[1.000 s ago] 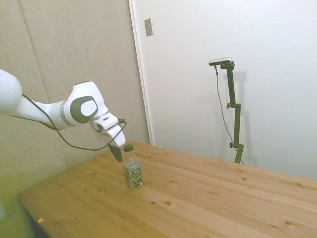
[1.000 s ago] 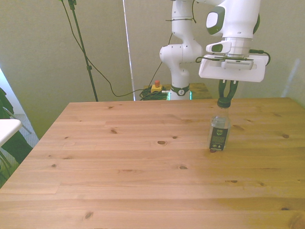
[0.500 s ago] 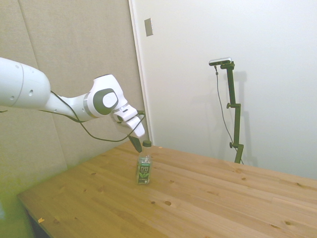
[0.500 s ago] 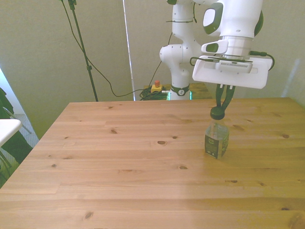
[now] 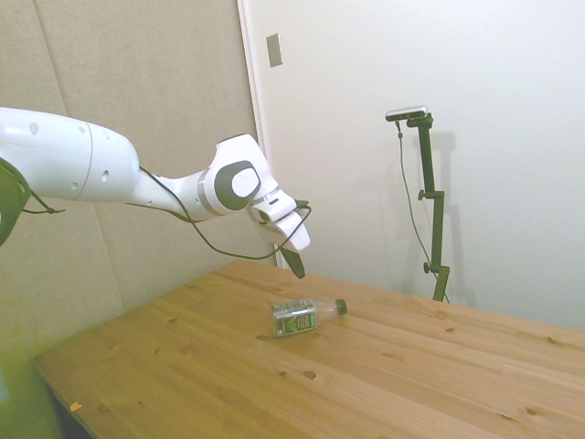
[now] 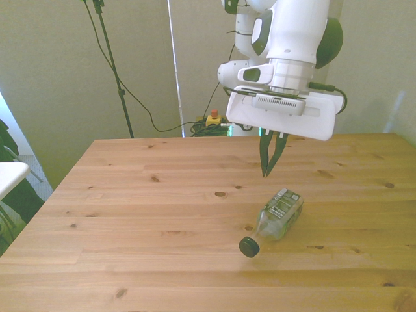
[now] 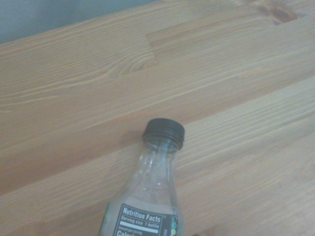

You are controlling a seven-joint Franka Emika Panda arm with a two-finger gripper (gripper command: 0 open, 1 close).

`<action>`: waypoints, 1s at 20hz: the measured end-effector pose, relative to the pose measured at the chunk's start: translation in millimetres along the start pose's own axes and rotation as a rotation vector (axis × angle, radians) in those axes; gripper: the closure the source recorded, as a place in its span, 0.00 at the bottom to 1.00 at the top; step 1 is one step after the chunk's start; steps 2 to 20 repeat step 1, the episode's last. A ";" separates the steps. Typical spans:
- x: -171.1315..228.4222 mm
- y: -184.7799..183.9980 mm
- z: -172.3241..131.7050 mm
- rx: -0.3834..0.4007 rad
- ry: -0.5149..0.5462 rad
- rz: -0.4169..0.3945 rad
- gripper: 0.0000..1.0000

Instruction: Knock down the bottle

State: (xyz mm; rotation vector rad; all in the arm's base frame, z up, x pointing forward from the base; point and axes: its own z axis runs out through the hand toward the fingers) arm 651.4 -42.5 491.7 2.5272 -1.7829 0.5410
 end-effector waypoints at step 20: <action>1.6 -1.5 3.0 -0.001 0.001 0.002 1.00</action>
